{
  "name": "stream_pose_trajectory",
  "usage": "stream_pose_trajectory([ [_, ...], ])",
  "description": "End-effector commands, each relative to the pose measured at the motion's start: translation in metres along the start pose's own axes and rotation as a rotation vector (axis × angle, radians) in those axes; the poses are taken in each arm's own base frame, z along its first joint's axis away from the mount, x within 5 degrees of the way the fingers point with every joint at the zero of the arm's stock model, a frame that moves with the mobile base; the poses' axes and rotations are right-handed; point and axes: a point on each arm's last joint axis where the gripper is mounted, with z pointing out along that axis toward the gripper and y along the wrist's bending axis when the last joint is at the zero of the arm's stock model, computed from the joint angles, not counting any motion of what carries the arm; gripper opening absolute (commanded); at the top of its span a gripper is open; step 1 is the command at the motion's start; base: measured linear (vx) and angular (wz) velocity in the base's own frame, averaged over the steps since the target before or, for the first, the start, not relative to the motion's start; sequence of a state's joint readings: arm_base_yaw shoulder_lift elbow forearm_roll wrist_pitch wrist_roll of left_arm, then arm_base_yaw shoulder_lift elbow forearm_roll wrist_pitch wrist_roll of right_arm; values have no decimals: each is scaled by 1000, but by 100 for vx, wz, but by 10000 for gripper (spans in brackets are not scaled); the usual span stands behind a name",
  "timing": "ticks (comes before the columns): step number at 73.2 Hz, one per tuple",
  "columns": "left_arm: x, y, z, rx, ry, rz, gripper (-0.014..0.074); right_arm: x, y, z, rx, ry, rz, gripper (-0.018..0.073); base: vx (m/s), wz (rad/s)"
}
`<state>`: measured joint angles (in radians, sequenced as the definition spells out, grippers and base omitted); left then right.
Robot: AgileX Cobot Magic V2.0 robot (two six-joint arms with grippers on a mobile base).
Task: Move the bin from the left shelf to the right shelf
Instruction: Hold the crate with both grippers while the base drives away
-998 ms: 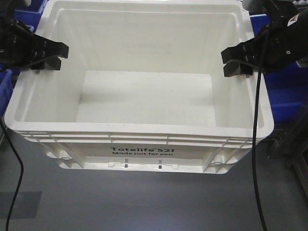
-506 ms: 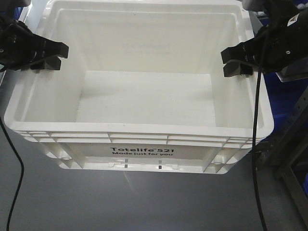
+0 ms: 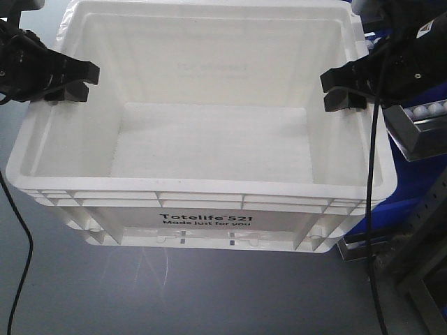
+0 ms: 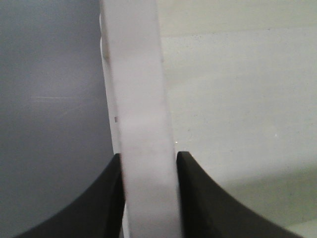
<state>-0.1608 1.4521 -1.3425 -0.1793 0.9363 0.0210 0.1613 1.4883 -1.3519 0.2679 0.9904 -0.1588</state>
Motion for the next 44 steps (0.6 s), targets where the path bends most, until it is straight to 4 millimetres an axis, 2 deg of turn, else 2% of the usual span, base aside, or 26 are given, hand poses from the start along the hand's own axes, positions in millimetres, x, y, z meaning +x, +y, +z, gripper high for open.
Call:
stream_pose_trajectory([
  [1,-16,-7,-34,25,-202,29,3,-12,3,-26,12,-153,-17,-5,39,-12],
  [44,-16,-7,-34,25,-202,29,3,-12,3,-26,12,-153,-17,-5,40,-3],
])
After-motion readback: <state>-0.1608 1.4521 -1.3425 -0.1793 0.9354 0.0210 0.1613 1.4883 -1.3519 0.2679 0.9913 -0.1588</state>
